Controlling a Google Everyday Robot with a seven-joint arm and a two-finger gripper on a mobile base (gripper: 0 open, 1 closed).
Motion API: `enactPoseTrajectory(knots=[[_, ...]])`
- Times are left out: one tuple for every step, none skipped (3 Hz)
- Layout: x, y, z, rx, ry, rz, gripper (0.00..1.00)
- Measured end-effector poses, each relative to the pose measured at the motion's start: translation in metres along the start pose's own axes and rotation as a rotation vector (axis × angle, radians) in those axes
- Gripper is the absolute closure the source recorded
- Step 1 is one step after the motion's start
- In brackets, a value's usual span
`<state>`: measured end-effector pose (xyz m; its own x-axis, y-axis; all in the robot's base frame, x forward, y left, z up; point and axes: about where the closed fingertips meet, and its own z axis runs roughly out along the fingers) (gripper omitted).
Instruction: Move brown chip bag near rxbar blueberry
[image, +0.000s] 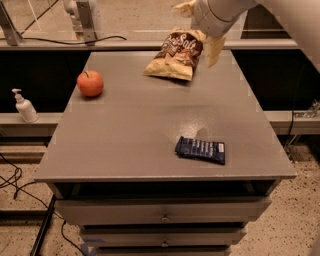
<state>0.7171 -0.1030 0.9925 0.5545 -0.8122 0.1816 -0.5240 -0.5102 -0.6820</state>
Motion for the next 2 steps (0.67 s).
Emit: enactPoseTrajectory(knots=[[0.014, -0.014, 0.051, -0.074, -0.008, -0.164, 0.0], [0.027, -0.018, 0.087, -0.117, -0.025, -0.248, 0.0]])
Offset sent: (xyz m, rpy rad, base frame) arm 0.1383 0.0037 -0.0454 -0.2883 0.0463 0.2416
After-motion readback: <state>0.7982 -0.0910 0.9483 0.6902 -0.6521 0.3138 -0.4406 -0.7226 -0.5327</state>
